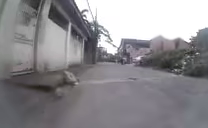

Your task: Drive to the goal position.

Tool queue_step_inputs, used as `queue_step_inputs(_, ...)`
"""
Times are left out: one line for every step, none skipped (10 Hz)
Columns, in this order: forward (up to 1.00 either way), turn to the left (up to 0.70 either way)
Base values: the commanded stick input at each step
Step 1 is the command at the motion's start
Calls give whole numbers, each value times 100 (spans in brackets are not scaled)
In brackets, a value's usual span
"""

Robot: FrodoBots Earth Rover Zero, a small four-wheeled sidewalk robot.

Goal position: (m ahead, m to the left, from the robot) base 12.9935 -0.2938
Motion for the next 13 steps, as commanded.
queue_step_inputs(100, 0)
queue_step_inputs(100, 0)
queue_step_inputs(100, 0)
queue_step_inputs(100, 0)
queue_step_inputs(100, 0)
queue_step_inputs(100, 0)
queue_step_inputs(100, 0)
queue_step_inputs(100, -18)
queue_step_inputs(100, -40)
queue_step_inputs(100, -40)
queue_step_inputs(100, -31)
queue_step_inputs(100, -14)
queue_step_inputs(100, 0)
